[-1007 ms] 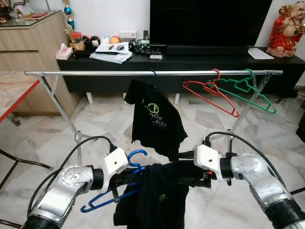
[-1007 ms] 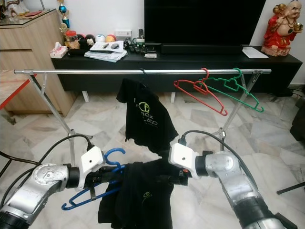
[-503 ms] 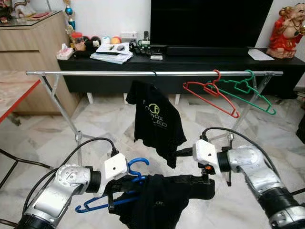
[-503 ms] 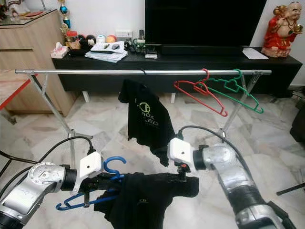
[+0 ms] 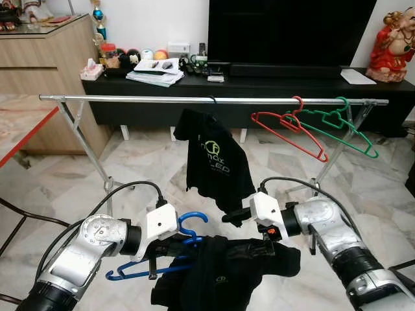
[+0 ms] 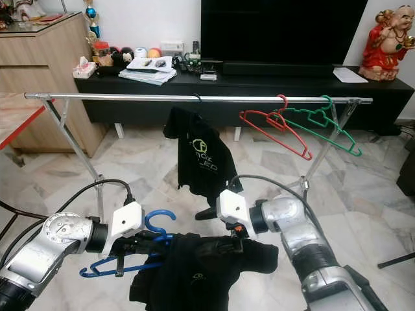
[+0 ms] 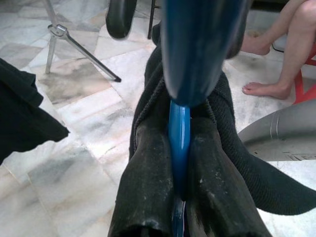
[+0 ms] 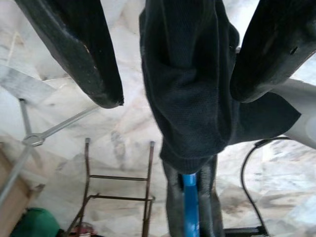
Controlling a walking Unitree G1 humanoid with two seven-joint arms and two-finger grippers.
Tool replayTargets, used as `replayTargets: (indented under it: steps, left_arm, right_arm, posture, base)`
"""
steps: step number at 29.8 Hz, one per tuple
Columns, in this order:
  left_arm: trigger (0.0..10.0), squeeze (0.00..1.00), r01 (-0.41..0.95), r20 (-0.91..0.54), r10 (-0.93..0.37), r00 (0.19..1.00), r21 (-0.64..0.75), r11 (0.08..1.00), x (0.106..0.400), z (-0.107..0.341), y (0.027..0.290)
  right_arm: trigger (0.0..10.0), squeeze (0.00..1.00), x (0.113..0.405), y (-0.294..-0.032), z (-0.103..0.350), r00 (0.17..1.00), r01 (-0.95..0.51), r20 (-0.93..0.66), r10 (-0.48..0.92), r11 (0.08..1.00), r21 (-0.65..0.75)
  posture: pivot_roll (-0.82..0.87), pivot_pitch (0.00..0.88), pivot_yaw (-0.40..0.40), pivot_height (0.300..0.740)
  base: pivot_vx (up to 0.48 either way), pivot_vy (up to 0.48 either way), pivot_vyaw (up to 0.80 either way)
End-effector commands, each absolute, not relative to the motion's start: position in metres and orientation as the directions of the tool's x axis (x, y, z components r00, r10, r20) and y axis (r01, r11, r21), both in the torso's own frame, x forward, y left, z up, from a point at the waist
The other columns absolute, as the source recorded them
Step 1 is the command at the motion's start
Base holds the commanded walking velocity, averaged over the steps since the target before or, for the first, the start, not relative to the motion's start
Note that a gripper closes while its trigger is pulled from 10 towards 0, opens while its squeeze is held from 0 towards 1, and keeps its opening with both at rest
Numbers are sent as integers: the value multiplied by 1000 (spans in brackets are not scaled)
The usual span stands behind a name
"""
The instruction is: Hang hanger
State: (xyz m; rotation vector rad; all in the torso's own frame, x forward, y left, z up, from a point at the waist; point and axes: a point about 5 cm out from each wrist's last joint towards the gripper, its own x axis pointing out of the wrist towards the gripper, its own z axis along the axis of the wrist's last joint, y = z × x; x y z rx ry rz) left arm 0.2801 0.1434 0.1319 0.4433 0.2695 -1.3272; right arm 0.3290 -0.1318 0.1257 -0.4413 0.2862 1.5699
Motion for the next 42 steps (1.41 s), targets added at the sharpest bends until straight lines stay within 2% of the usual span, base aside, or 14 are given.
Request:
replayTargets:
  steps: [1, 5, 21, 22, 23, 24, 42]
  left_arm:
    - [10000, 0, 970, -427, -875, 229, 179, 166, 284, 140, 142]
    - [10000, 0, 970, -425, -878, 222, 189, 154, 288, 143, 138]
    - [10000, 0, 970, -407, -892, 198, 213, 118, 293, 153, 128]
    - [10000, 0, 970, -407, -892, 197, 214, 117, 293, 153, 128]
    - [10000, 0, 970, -407, -892, 196, 214, 116, 293, 153, 127]
    - [10000, 0, 970, -406, -893, 195, 215, 114, 293, 154, 127]
    - [10000, 0, 964, -388, -899, 202, 238, 114, 298, 162, 123]
  right_arm:
    - [10000, 0, 332, -129, 132, -24, -991, -450, 893, -79, -104]
    - [10000, 0, 331, -125, 128, -57, -992, -449, 892, -101, -74]
    - [10000, 0, 330, -126, 119, -73, -994, -467, 881, -100, -34]
    - [4157, 0, 330, -126, 119, -70, -995, -467, 882, -96, -31]
    - [4157, 0, 330, -126, 119, -68, -995, -466, 882, -93, -30]
    - [0, 0, 330, -127, 118, -68, -996, -465, 882, -89, -22]
    - [0, 0, 327, -130, 105, -67, -996, -536, 841, -84, -7]
  posture:
    - [59, 16, -26, 740]
    - [62, 21, -26, 740]
    - [70, 22, -31, 740]
    - [70, 22, -31, 740]
    - [70, 23, -31, 740]
    - [71, 23, -32, 740]
    - [76, 3, -31, 740]
  base:
    - [0, 0, 0]
    - [0, 0, 0]
    - [0, 0, 0]
    - [0, 0, 0]
    - [0, 0, 0]
    - [0, 0, 0]
    - [0, 0, 0]
